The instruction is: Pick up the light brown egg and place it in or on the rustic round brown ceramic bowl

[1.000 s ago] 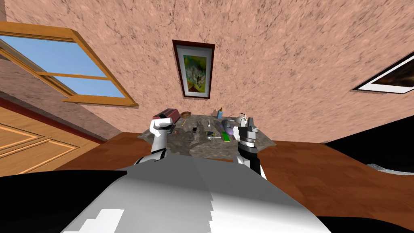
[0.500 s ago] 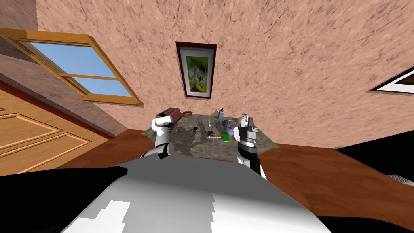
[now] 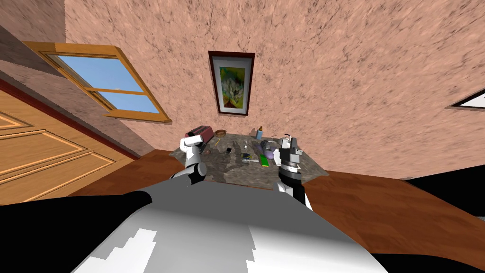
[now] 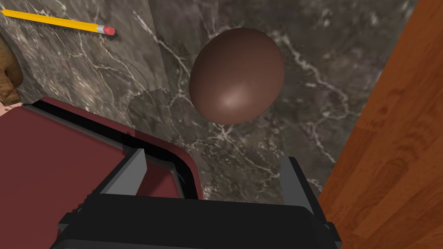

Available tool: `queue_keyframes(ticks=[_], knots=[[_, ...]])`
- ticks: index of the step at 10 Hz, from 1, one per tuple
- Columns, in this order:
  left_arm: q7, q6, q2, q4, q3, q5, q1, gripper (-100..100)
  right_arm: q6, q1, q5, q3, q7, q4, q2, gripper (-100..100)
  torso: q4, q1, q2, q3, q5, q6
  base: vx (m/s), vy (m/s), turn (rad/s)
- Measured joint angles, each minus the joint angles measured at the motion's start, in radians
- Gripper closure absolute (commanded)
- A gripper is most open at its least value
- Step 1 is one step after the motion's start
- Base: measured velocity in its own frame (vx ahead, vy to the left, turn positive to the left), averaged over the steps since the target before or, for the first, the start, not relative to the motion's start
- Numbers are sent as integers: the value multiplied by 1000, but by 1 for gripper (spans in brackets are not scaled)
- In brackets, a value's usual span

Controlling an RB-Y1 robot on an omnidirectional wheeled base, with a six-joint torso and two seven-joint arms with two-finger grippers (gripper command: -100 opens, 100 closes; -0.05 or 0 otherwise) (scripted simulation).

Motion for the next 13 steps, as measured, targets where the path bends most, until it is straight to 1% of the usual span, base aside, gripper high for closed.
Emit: queue_keyframes(ticks=[1, 2, 3, 4, 5, 6, 7, 8, 9, 10, 11, 12, 13], knots=[[-22, -23, 2, 40, 24, -15, -31, -100, 0, 0, 0, 0, 0, 0, 0, 0, 0, -1, 0, 0, 0, 1, -10, -22, -13], [-32, -29, 2, 64, 34, -19, -42, -100, 0, 0, 0, 0, 0, 0, 0, 0, 0, 0, 0, 0, 0, 1, -14, -42, 142], [-54, -48, -3, 99, 61, -47, -74, -100, 0, 0, 0, 0, 0, 0, 0, 0, 0, -1, 0, 0, 0, 0, -23, -46, 78], [-76, -65, -10, 129, 85, -63, -99, -100, 0, 0, 0, 0, 0, 0, 0, 0, 0, -1, 1, 0, 0, 1, -14, -21, -25], [-88, -72, -12, 151, 97, -65, -106, -100, 0, 0, 0, 0, 0, 0, 0, 0, 0, 0, 0, 0, 0, 1, -23, -36, 86], [-113, -94, -17, 181, 125, -90, -133, -100, 0, 0, 0, 0, 0, 0, 0, 0, 0, -1, 1, 0, 0, 0, -20, -41, 106], [-136, -111, -17, 213, 150, -104, -163, -100, 0, 0, 0, 0, 0, 0, 0, 0, 0, -1, 0, 0, 0, 0, -3, -24, 16], [-146, -122, -12, 255, 162, -108, -178, -100, 0, 0, 0, 0, 0, 0, 0, 0, 0, 0, 0, 0, 0, 1, -20, -45, 103], [-169, -145, -15, 296, 190, -134, -208, -100, 0, 0, 0, 0, 0, 0, 0, 0, 0, -1, 0, 0, 0, 0, -22, -49, 83], [-198, -151, -27, 310, 216, -147, -229, -100, 0, 0, 0, 0, 0, 0, 0, 0, 0, -2, 0, 0, 0, 1, -9, -24, 8], [-211, -154, -28, 330, 226, -152, -240, -100, 0, 0, 0, 0, 0, 0, 0, 0, 0, 0, 0, 0, 0, 1, -2, -7, -3], [-212, -155, -28, 333, 227, -152, -241, 100, 0, 0, 0, 0, 0, 0, 0, 0, 0, 1, 0, 0, 0, 0, -3, -2, 12], [-212, -154, -28, 333, 227, -153, -239, 100, 0, 0, 0, 0, 0, 0, 0, 0, 1, 1, -1, 0, 0, 2, 0, 0, 0]])
